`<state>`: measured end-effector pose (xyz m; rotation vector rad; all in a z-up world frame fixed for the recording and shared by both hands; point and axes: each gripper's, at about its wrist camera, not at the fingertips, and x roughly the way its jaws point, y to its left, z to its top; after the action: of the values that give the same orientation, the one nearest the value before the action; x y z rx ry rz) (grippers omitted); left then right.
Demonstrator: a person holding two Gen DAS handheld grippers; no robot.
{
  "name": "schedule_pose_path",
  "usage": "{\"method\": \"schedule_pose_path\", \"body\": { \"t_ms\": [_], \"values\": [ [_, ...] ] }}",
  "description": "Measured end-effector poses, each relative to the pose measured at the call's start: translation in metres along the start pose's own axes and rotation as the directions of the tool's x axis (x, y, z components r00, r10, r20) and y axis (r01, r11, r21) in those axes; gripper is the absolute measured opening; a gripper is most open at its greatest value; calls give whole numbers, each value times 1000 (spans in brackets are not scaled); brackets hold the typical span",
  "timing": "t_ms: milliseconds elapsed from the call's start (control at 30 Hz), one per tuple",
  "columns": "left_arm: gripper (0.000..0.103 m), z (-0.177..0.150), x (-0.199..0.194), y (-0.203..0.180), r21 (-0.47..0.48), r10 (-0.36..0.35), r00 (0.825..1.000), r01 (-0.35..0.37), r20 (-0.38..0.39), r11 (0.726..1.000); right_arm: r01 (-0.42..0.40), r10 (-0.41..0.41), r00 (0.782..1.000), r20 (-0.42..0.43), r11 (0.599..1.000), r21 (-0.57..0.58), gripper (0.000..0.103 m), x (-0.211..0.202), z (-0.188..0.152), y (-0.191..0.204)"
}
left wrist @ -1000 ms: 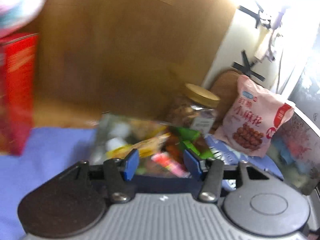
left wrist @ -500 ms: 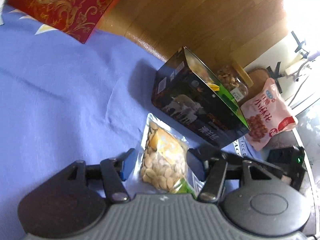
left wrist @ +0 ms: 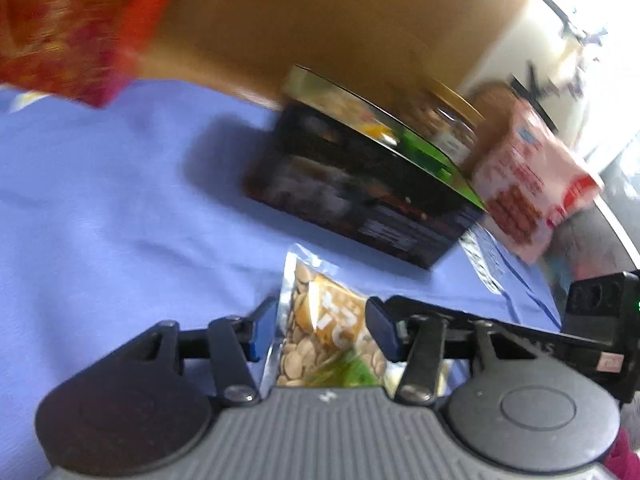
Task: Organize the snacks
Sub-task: 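Move the left tool to the clear bag with orange label, then close the left tool on the orange-labelled bag and lift it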
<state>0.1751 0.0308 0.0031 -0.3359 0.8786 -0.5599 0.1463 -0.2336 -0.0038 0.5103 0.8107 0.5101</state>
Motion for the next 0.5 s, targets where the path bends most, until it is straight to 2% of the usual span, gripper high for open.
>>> {"method": "schedule_pose_path", "body": {
  "t_ms": [67, 133, 267, 333, 400, 433, 500],
  "values": [
    [46, 3, 18, -20, 69, -41, 997, 46, -62, 997, 41, -43, 998, 41, 998, 48, 35, -24, -9, -12],
    [46, 4, 34, -47, 167, -40, 994, 56, -103, 984, 72, -79, 994, 72, 993, 93, 36, -49, -20, -22],
    [47, -7, 60, -101, 317, -51, 981, 110, -187, 942, 115, -129, 987, 99, 983, 141, 42, -98, -46, -32],
    [47, -18, 63, -122, 361, -90, 971, 168, -223, 917, 105, -120, 988, 98, 983, 148, 45, -119, -61, -33],
    [48, -33, 63, -140, 396, -138, 951, 244, -278, 885, 69, -80, 994, 74, 989, 131, 45, -131, -73, -30],
    [50, -41, 61, -148, 428, -120, 952, 236, -281, 873, 49, -55, 998, 44, 992, 119, 46, -134, -79, -27],
    [50, -50, 53, -156, 484, -41, 971, 153, -234, 861, 52, -53, 998, 17, 998, 47, 45, -138, -86, -16]
  ]
}}
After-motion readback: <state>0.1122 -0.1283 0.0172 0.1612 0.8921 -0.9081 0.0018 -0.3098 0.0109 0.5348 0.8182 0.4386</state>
